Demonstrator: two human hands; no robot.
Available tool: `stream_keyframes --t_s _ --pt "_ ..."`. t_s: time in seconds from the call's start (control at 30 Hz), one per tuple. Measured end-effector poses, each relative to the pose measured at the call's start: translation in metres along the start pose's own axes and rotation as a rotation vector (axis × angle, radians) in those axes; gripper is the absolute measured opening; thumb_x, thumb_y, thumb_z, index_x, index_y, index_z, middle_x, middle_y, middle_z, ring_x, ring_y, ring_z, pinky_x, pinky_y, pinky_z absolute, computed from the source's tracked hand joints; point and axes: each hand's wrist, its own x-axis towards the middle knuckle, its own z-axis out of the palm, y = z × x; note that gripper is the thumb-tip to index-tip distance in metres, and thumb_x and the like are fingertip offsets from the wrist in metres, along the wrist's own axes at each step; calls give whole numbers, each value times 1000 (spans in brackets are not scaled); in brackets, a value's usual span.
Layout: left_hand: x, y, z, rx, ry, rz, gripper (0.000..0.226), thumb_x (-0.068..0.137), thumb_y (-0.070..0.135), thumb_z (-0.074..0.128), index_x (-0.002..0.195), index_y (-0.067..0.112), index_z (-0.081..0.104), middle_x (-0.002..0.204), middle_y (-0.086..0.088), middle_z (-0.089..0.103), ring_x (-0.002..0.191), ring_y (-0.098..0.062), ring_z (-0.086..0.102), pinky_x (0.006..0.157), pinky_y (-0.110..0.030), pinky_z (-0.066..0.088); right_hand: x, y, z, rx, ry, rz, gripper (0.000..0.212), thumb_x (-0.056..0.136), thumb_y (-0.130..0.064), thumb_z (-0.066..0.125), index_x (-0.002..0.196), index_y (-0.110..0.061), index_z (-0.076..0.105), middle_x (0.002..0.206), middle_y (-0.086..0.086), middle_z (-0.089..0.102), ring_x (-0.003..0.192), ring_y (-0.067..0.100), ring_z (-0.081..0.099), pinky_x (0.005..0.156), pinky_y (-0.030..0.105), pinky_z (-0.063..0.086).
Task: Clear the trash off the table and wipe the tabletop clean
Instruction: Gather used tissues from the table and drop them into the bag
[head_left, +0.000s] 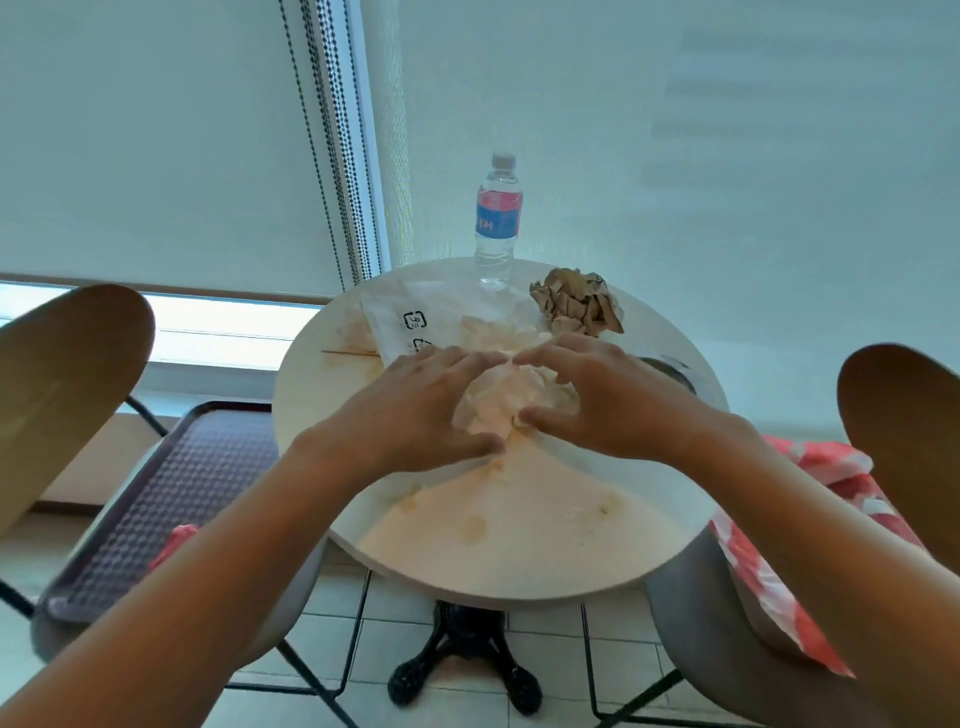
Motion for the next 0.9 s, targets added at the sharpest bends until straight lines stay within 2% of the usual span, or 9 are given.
stream_keyframes --t_s 0.17,0.27,0.4,0.53,0.77,0.9 --pt "-5 -10 -5 2 -6 -51 88 77 71 63 150 37 28 144 7 47 134 -15 41 112 -36 31 14 -3 13 -30 -59 -27 75 84 -58 71 148 -37 38 138 -5 53 112 15 60 90 39 56" --pt "-8 -13 -9 -10 22 -69 86 76 71 65 148 37 32 138 9 51 127 -13 45 109 -36 35 17 0 19 -1 -79 -58 63 87 -52 71 143 -41 46 131 -4 53 102 14 58 86 38 55" --pt "-10 -13 -10 -11 33 -78 85 74 71 66 146 36 37 136 11 52 125 -13 47 108 -38 37 21 4 21 58 -67 -87 35 92 -38 69 125 -31 64 116 -1 57 87 14 59 82 38 56" --pt "-13 -13 -13 -12 46 -89 81 76 68 67 145 37 38 139 13 50 128 -10 45 110 -35 34 20 6 12 92 -34 -104 15 94 -20 66 108 -23 70 104 -2 62 82 12 60 80 34 55" --pt "-14 -7 -23 0 78 -80 76 78 67 66 144 37 40 142 14 48 130 -9 45 112 -35 31 14 9 -16 86 59 -135 8 90 -14 65 95 -18 70 87 -4 64 74 10 58 74 26 48" --pt "-13 -6 -28 -21 83 -60 72 80 67 64 142 37 44 138 15 52 124 -8 49 111 -37 35 10 11 -36 58 16 -98 11 86 -12 63 90 -21 69 83 -12 61 76 4 57 73 28 46"
